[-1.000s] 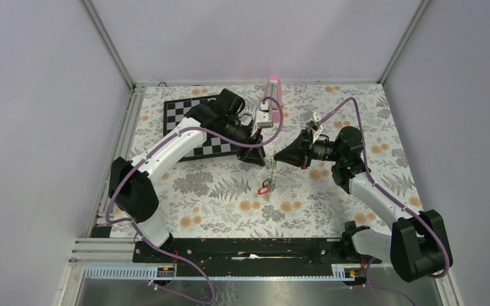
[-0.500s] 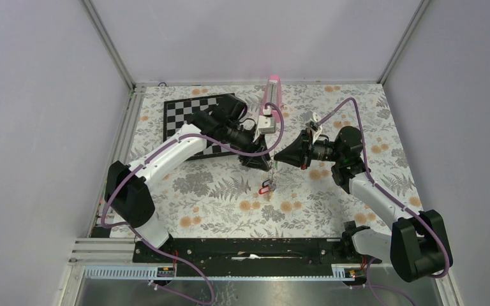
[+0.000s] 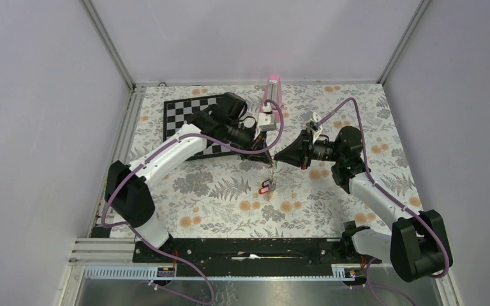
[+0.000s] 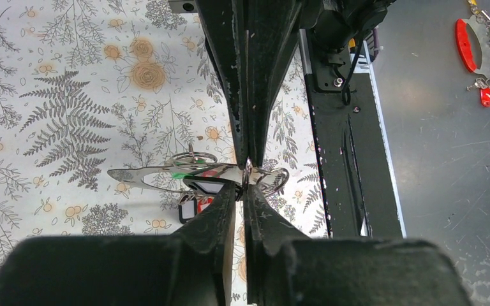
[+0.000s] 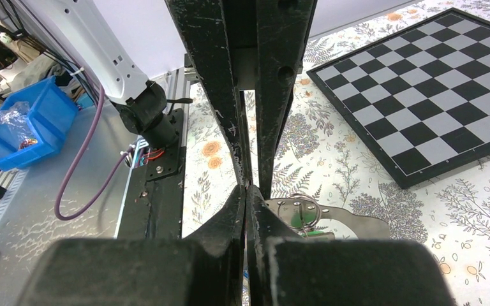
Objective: Put the keys on the keyring
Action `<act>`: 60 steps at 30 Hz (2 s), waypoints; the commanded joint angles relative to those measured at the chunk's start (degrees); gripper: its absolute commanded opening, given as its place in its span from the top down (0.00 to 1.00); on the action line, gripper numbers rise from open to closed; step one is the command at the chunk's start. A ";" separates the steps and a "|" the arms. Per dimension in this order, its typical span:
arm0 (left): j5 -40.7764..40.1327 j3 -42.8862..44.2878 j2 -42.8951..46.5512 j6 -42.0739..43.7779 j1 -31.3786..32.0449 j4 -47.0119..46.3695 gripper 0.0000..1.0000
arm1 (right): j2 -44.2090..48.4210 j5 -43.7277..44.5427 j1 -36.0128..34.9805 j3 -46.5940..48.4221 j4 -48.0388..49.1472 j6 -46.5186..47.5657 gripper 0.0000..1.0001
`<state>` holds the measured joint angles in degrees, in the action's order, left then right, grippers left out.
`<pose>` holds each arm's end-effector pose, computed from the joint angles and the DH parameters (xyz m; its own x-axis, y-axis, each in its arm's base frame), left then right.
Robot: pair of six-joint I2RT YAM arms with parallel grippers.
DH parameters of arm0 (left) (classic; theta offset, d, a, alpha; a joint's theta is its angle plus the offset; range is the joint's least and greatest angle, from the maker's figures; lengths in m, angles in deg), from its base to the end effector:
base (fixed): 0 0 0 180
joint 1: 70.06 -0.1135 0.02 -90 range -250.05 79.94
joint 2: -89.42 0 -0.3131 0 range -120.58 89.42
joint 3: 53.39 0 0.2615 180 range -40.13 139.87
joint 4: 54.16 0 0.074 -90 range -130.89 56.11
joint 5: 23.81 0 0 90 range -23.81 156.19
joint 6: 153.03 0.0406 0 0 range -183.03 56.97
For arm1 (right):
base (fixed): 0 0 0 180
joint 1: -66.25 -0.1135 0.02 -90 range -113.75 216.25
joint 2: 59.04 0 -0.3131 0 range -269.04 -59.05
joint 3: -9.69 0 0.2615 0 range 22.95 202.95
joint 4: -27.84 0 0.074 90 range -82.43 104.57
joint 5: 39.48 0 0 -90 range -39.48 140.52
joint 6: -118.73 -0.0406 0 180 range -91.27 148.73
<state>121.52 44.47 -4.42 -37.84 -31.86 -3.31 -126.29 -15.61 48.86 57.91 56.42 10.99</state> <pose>0.2687 -0.2540 0.3734 -0.1807 0.4503 -0.8744 0.9624 -0.1023 -0.2516 0.2135 0.1058 0.3320 -0.1483 0.0828 -0.9855 -0.9831 0.0960 0.1560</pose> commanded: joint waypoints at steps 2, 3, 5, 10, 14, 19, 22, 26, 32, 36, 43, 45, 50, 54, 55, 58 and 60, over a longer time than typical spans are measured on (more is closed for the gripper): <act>2.07 -0.99 0.60 0.56 -0.05 -2.34 0.95 | 1.13 -1.37 0.34 0.87 2.59 0.22 1.00; 2.46 -0.93 0.45 0.56 -0.06 -2.34 0.97 | 1.06 -1.37 0.34 0.87 2.83 -0.01 1.00; 3.40 -0.80 -0.03 0.48 0.02 -2.36 1.00 | 0.93 -1.37 0.34 0.73 3.48 -0.54 1.00; 5.31 0.27 -1.90 -0.28 0.21 -2.29 1.00 | 0.71 -1.28 0.34 0.21 5.18 -1.62 1.00; 6.12 1.99 -3.53 -1.12 0.30 -2.34 0.97 | 0.69 -1.36 0.34 -0.13 6.05 -2.13 1.00; 7.03 2.88 -4.65 -1.11 0.30 -2.29 0.93 | 0.58 -1.46 0.34 -0.47 6.95 -2.71 1.00; 7.82 3.11 -5.19 -0.78 0.17 -2.34 0.87 | 0.51 -1.59 0.34 -0.65 7.69 -3.08 1.00; 8.80 3.69 -5.88 -0.84 0.21 -2.34 0.76 | 0.44 -1.64 0.34 -0.83 7.97 -3.17 1.00; 7.95 3.38 -4.36 -0.40 -0.54 -2.34 0.67 | 1.00 -1.47 0.34 -0.70 5.94 -1.02 1.00; 6.84 2.59 -1.76 0.80 -1.89 -2.34 0.59 | 1.01 -1.31 0.42 -0.56 4.16 0.45 1.00; 5.93 0.60 1.59 2.48 -2.16 -3.70 0.43 | 0.64 -0.98 0.42 -0.35 2.96 1.43 1.00; 6.54 0.24 1.73 1.82 -2.16 -4.68 0.42 | 0.64 -0.93 0.41 -0.29 2.66 1.63 1.00; 7.86 0.49 0.81 0.59 -1.93 -5.77 0.47 | 0.72 -0.84 0.38 -0.17 2.45 1.64 1.00; 7.38 -0.09 0.09 0.76 -1.70 -5.77 0.50 | 0.94 -0.93 0.42 -0.17 2.46 1.44 1.00; 7.15 -0.39 0.08 0.88 -1.64 -5.77 0.50 | 0.94 -0.93 0.42 -0.16 2.51 1.39 1.00; 7.18 -0.87 -0.23 1.11 -1.52 -5.74 0.51 | 0.89 -0.93 0.42 -0.16 2.58 1.33 1.00; 7.17 -0.88 -0.60 1.00 -1.02 -5.79 0.52 | 0.67 -0.89 0.42 -0.17 2.63 1.33 1.00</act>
<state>126.79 43.92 -4.51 -37.40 -33.61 -6.96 -126.33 -16.46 49.43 56.40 56.46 11.80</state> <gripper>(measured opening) 0.486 0.016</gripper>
